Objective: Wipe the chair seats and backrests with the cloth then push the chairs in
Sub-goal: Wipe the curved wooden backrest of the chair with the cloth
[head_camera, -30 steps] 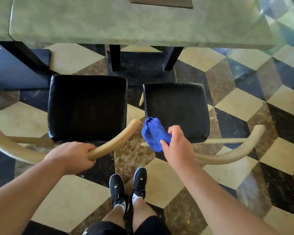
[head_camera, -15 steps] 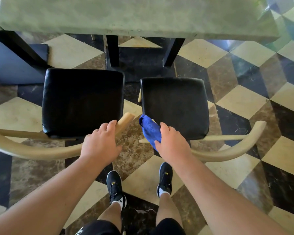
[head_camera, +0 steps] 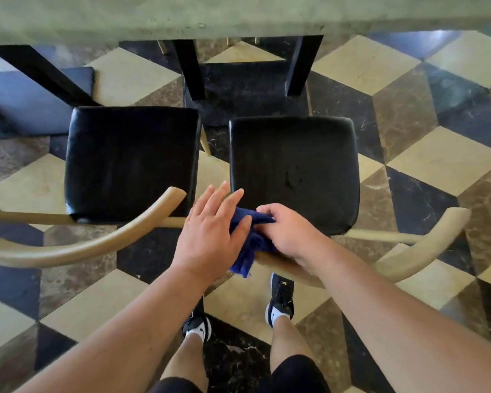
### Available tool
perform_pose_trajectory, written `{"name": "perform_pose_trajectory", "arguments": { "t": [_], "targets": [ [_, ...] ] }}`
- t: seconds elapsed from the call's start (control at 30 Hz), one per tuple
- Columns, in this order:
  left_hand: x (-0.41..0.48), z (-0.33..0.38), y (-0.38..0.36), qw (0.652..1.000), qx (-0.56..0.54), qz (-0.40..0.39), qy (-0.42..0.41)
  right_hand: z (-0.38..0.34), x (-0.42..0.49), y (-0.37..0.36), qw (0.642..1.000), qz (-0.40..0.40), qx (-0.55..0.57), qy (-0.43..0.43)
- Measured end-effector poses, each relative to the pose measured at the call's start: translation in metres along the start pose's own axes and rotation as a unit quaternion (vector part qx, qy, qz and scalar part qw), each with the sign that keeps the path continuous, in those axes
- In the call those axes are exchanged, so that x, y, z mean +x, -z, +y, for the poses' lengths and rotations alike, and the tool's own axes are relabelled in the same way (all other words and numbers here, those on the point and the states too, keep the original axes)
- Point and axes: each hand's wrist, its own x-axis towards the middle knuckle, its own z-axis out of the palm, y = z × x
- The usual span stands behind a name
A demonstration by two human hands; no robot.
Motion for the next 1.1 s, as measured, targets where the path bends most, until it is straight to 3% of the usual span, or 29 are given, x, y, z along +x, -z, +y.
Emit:
{"name": "perform_pose_trajectory", "arguments": {
  "t": [0.23, 0.3, 0.4, 0.5, 0.6, 0.73, 0.9, 1.1],
  "targets": [
    [0.025, 0.017, -0.008, 0.994, -0.050, 0.080, 0.057, -0.003, 0.052, 0.007, 0.978, 0.192, -0.030, 0.070],
    [0.030, 0.018, -0.011, 0.993, -0.040, 0.074, 0.084, 0.003, 0.053, 0.001, 0.985, 0.120, -0.088, 0.093],
    [0.033, 0.022, -0.017, 0.991, 0.001, 0.075, 0.111, 0.003, 0.045, -0.016, 0.976, -0.083, -0.175, 0.100],
    [0.036, 0.021, -0.020, 0.989, 0.009, 0.089, 0.116, -0.007, 0.041, -0.005, 0.982, -0.161, -0.083, 0.055],
    [0.038, 0.016, -0.019, 0.991, 0.023, 0.096, 0.096, -0.004, 0.042, 0.003, 0.981, -0.188, -0.008, 0.048],
    [0.036, 0.013, -0.018, 0.993, 0.026, 0.115, 0.020, 0.004, 0.069, -0.007, 0.969, -0.183, -0.155, 0.068],
    [0.040, 0.005, -0.021, 0.989, 0.006, 0.148, -0.019, 0.028, 0.135, -0.038, 0.953, -0.168, -0.251, 0.001],
    [0.042, -0.003, -0.027, 0.987, -0.005, 0.159, -0.026, 0.036, 0.143, -0.041, 0.969, -0.151, -0.183, -0.061]
  ]
}}
